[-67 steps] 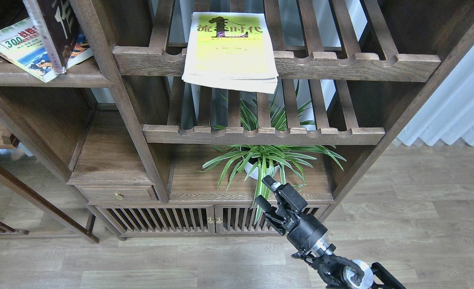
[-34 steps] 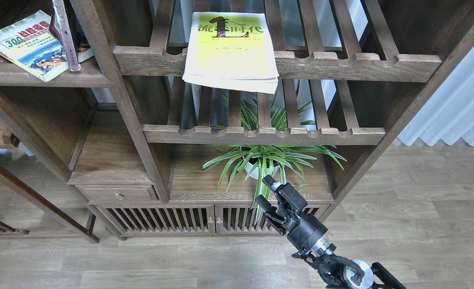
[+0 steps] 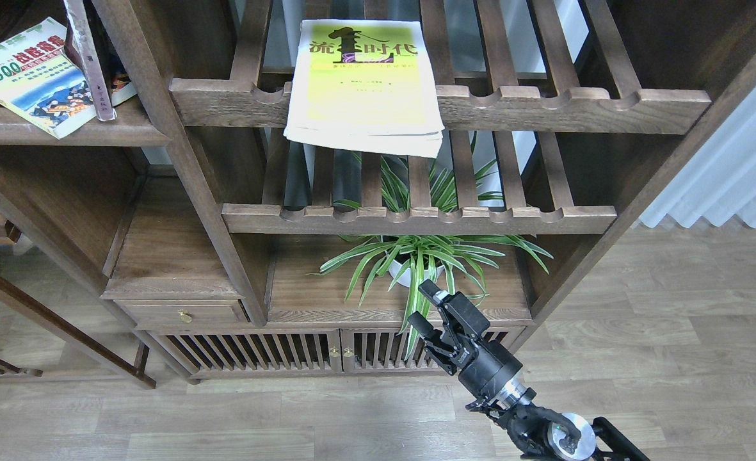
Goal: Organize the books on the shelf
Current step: 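Withdraw the left gripper from the upper shelf and lower it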
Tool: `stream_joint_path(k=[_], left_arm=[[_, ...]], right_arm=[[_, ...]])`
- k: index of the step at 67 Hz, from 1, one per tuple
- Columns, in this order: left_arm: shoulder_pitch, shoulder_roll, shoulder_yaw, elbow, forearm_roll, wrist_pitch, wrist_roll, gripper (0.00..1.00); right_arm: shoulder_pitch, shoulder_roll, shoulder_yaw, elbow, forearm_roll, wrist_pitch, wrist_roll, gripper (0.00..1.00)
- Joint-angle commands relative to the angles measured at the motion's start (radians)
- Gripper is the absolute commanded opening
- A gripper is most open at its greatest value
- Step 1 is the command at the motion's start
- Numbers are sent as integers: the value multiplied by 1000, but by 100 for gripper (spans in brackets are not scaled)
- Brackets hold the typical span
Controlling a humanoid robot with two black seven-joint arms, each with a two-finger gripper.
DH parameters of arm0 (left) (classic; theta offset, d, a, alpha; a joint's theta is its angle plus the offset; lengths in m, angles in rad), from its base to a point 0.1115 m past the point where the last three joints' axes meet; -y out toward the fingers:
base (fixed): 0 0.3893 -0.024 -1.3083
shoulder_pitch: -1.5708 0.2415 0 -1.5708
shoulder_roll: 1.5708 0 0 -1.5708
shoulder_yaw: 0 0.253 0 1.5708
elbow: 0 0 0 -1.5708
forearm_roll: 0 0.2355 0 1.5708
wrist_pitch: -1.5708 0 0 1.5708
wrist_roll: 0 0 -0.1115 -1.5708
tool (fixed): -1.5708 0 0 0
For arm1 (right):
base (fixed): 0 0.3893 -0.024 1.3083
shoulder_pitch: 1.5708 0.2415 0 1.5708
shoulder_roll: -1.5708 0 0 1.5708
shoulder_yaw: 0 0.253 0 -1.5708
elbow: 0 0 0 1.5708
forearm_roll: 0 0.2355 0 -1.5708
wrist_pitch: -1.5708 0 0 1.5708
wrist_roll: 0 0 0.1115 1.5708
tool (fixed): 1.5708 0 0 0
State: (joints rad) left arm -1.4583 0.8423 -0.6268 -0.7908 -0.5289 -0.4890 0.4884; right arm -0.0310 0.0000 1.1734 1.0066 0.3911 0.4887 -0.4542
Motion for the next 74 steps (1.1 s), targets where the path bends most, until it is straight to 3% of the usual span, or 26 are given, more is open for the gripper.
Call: stream_joint_path(k=[1, 29, 52, 74], left_arm=[[50, 3, 19, -5, 3, 0, 0, 99], [148, 32, 21, -22, 0, 0, 0, 99], [223, 72, 29, -162, 4, 0, 0, 99], [331, 210, 35, -286, 6, 0, 0, 99]], right_arm=[[0, 0, -1, 0, 0, 0, 0, 100], [3, 0, -1, 0, 0, 0, 0, 100], [5, 0, -1, -13, 3, 0, 0, 100], [6, 0, -1, -22, 5, 0, 0, 100]])
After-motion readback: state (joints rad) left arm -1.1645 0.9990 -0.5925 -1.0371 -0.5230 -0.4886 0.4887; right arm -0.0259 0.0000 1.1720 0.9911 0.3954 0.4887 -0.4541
